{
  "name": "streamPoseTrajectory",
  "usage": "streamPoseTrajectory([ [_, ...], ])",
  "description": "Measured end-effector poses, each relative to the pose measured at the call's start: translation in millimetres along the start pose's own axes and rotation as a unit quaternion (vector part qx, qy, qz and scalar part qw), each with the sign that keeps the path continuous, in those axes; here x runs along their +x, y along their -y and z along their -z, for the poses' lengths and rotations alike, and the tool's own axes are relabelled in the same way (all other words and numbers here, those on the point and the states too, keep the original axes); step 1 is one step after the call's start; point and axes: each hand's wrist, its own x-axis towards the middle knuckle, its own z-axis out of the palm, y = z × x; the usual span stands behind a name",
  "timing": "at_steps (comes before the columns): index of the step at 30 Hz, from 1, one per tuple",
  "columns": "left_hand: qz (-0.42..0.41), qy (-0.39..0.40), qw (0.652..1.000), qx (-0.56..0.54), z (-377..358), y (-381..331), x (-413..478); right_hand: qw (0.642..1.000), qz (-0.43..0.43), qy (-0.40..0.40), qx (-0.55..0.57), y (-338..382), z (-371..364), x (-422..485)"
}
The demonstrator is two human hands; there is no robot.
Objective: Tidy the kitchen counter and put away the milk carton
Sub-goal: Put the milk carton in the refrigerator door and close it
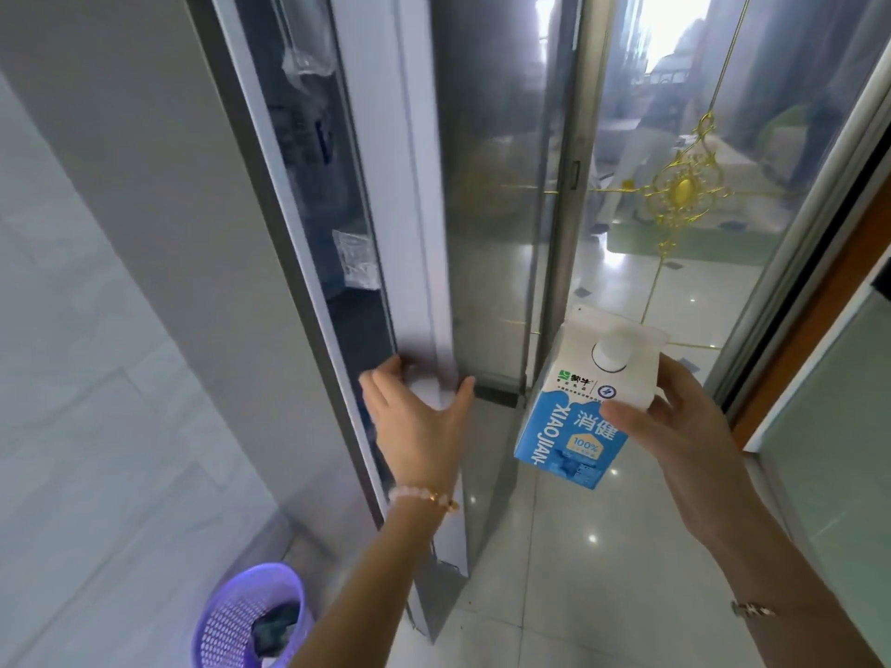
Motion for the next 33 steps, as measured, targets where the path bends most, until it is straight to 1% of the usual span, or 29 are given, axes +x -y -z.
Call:
streamPoseTrajectory([
  [1,-0.014,-0.001,1.0,0.018,-10,-11,-15,1.0,0.003,-0.002,-0.001,1,11,1],
  [4,-0.103,-0.013,0.991,0.08,-46,-35,-52,1.0,0.019,-0.019,-0.006,8,53,1],
  [8,-0.152,-0.013,0.984,0.087,-96,-63,-91,0.997,0.044,-0.062,-0.007,27,119,-2],
  [11,-0.193,0.01,0.978,0.074,-121,-84,-113,0.995,0.066,-0.074,-0.009,37,165,-1],
  [13,-0.226,0.017,0.973,0.038,-126,-95,-112,0.994,0.074,-0.081,-0.01,43,190,0],
  [16,-0.246,-0.028,0.968,-0.048,-121,-115,-80,0.992,0.073,-0.102,0.005,49,220,3],
  [17,-0.26,-0.038,0.963,-0.053,-121,-122,-62,0.992,0.074,-0.104,0.007,50,229,4],
  [18,-0.276,-0.032,0.96,-0.041,-122,-131,-42,0.992,0.073,-0.103,0.008,50,236,4],
  [20,-0.302,0.031,0.953,0.006,-130,-146,-5,0.993,0.072,-0.098,0.004,49,251,4],
  [23,-0.333,0.164,0.926,0.069,-159,-154,29,0.994,0.058,-0.097,-0.006,46,263,4],
  [26,-0.328,0.282,0.896,0.096,-194,-154,35,0.991,0.044,-0.123,-0.006,40,271,10],
  [27,-0.334,0.299,0.889,0.095,-205,-155,35,0.99,0.043,-0.131,-0.011,38,273,13],
  [30,-0.409,0.282,0.86,0.12,-234,-162,39,0.988,0.028,-0.147,-0.032,34,278,23],
  [33,-0.451,0.283,0.836,0.13,-258,-169,48,0.987,0.016,-0.155,-0.043,27,278,35],
])
